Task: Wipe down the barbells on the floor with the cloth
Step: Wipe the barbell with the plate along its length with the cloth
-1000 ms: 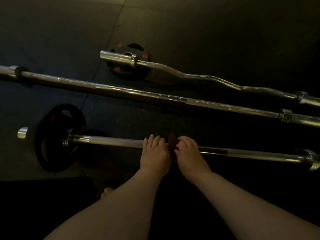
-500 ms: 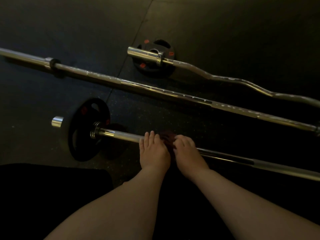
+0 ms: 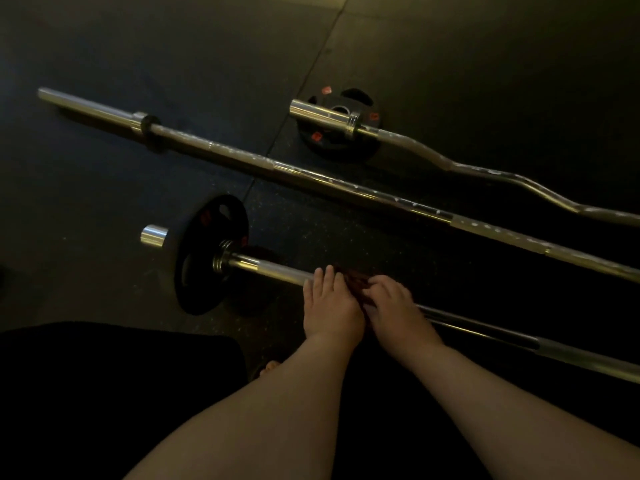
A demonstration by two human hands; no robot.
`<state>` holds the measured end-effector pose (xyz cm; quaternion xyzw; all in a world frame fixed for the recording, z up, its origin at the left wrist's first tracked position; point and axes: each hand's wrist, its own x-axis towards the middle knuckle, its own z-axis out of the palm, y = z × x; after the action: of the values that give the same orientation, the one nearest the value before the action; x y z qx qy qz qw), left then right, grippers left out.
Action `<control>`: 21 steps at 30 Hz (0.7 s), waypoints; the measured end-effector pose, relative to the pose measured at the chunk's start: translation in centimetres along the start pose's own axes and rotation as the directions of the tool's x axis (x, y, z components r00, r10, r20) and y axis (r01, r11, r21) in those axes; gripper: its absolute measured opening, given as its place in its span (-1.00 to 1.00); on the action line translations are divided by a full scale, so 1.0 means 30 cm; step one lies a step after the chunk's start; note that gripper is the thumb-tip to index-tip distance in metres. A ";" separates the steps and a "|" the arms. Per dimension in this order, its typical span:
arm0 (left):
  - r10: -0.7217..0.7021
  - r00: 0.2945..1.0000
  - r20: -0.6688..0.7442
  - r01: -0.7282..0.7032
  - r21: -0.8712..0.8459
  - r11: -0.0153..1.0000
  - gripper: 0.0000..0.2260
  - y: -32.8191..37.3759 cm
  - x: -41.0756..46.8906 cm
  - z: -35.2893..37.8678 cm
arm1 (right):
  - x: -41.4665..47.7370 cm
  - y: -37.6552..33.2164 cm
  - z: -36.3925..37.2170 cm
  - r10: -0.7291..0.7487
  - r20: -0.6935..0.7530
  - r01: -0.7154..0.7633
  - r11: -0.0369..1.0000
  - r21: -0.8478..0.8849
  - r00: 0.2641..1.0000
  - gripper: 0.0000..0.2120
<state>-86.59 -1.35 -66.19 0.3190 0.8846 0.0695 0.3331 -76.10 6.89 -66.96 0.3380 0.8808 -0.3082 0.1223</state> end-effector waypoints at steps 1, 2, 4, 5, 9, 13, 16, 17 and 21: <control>-0.002 1.000 0.004 0.002 -0.013 1.000 -0.45 -0.015 -0.007 -0.004 | -0.019 0.045 -0.009 0.000 -0.005 -0.001 0.998 -0.059 1.000 -0.68; 0.001 1.000 -0.002 -0.001 -0.018 1.000 -0.45 -0.028 -0.015 -0.007 | -0.039 0.084 -0.014 0.036 -0.034 -0.040 0.993 -0.109 0.999 -0.69; 0.023 1.000 -0.003 -0.023 -0.037 0.999 -0.47 -0.048 -0.024 -0.010 | -0.060 0.109 -0.014 0.200 -0.121 -0.212 0.972 -0.097 0.972 -0.71; 0.028 1.000 0.004 -0.028 -0.050 0.998 -0.47 -0.052 -0.029 -0.013 | -0.058 0.082 -0.012 0.285 -0.153 -0.296 0.954 -0.049 0.946 -0.72; -0.023 0.999 -0.024 0.022 -0.072 0.997 -0.46 -0.054 -0.047 -0.023 | -0.001 -0.122 0.034 0.178 -0.146 -0.190 0.979 -0.076 0.973 -0.66; -0.059 0.997 -0.039 0.055 -0.103 0.993 -0.44 -0.085 -0.053 -0.039 | 0.029 -0.169 0.019 -0.074 0.028 0.078 0.987 -0.138 0.997 -0.57; -0.039 0.999 -0.017 0.036 -0.154 0.987 -0.48 -0.113 -0.056 -0.046 | 0.011 -0.068 -0.024 0.090 0.053 -0.085 0.992 -0.090 0.994 -0.74; -0.032 0.999 -0.018 0.029 -0.159 0.987 -0.47 -0.117 -0.054 -0.045 | 0.003 -0.038 -0.038 0.160 0.033 -0.156 0.983 -0.100 0.987 -0.80; -0.068 0.997 -0.030 0.061 -0.176 0.982 -0.44 -0.091 -0.041 -0.034 | -0.007 -0.058 -0.022 0.246 -0.080 -0.257 0.951 -0.173 0.966 -0.82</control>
<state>-87.93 -4.15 -65.65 0.2584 0.8907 0.1419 0.3461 -77.10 6.19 -65.54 0.4436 0.8581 -0.1984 0.1656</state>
